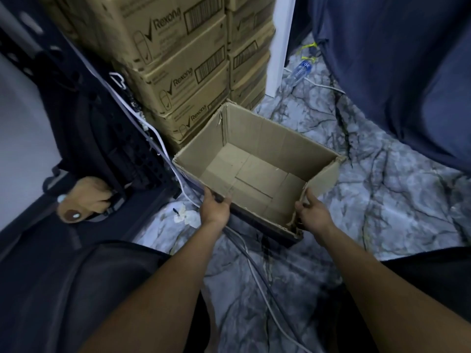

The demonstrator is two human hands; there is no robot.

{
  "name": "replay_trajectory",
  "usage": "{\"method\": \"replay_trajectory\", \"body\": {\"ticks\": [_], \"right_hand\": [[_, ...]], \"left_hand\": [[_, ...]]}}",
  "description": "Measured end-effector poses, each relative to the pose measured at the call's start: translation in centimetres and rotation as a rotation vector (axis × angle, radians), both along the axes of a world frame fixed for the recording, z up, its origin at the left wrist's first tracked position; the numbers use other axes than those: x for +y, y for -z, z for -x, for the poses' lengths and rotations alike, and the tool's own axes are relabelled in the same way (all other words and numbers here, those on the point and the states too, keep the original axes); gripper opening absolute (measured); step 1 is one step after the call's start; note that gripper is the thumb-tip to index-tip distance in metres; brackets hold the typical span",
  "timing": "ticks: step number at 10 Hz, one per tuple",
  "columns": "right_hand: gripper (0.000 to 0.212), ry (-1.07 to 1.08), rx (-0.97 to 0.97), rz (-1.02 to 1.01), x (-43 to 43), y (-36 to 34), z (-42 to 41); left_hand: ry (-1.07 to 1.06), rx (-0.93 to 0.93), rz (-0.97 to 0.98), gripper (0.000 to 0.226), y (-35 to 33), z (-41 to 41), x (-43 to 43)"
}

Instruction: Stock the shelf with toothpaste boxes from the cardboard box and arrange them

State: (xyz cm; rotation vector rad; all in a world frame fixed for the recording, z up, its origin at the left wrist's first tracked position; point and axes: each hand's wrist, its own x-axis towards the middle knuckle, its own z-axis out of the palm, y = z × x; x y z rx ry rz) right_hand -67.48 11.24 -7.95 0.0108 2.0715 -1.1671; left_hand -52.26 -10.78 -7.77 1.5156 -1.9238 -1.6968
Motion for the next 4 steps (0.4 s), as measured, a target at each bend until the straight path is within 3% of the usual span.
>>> {"method": "replay_trajectory", "body": {"ticks": [1,2,3,4], "right_hand": [[0.071,-0.002,0.018,-0.025,-0.4,-0.3,0.2],[0.070,-0.040,0.049,-0.039,-0.1,-1.8,0.2],[0.058,0.015,0.041,0.040,0.0,-4.2,0.7],[0.073,0.160,0.181,0.152,-0.8,-7.6,1.5]], "left_hand": [[-0.001,-0.019,-0.036,0.098,2.6,0.2,-1.1],[-0.023,-0.058,-0.054,0.081,3.2,0.0,-1.1],[0.013,-0.090,-0.015,0.056,-0.4,0.5,0.4],[0.117,-0.188,0.070,0.025,-3.9,-1.1,4.3]]}}
